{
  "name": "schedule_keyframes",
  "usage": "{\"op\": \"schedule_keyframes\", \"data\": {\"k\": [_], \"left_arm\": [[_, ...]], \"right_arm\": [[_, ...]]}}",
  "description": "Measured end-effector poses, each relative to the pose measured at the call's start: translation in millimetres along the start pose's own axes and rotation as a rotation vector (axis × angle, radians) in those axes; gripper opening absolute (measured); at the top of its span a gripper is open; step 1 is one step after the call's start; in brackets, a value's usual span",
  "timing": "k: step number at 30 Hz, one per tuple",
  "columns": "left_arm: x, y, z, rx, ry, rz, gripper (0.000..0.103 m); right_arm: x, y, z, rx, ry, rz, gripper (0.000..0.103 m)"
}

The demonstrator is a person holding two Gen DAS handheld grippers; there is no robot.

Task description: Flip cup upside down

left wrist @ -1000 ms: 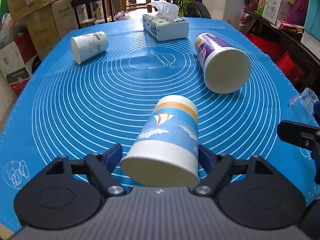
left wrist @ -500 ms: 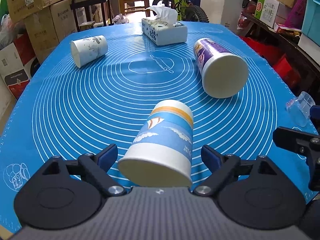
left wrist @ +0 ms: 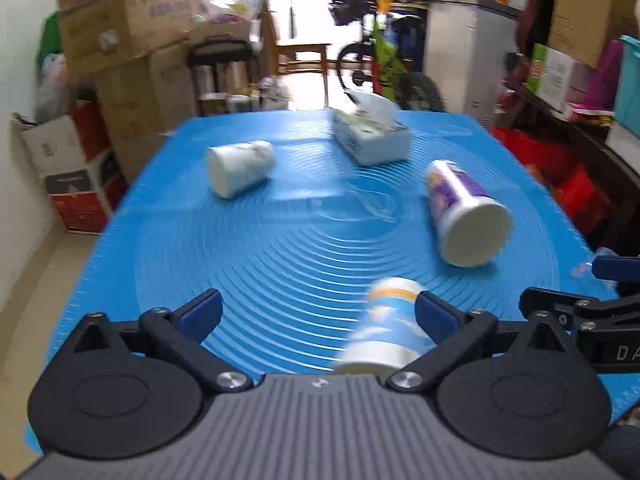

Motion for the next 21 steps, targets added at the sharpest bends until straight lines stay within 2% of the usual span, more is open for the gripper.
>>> {"op": "schedule_keyframes", "data": {"k": [5, 9, 16, 21], "left_arm": [[-34.8, -6.1, 1.4, -0.015, 0.046, -0.068, 0.103], [-59.8, -12.3, 7.7, -0.030, 0.079, -0.107, 0.103], [-84.2, -18.8, 17.2, -0.044, 0.107, -0.143, 0.103], [-85.0, -21.1, 21.6, -0.046, 0.102, -0.144, 0.103]], "right_arm": [[-23.4, -22.8, -19.0, -0.073, -0.053, -0.109, 0.101], [-34.0, -49.4, -31.0, -0.155, -0.133, -0.161, 0.101], [-34.3, -99.8, -31.9, -0.346, -0.339, -0.221, 0.085], [-42.1, -116.4, -25.9, -0.397, -0.368, -0.234, 0.079]]}}
Point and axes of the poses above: each gripper's, at about its wrist camera, not at the fingertips, and y roughly against the way its jaws point, x to its right, z to its underside, the point moved 1 cm from there along -y, roughly the way its jaws point, and after that the axes turned 2 degrees about x, right-handed, at the moved point
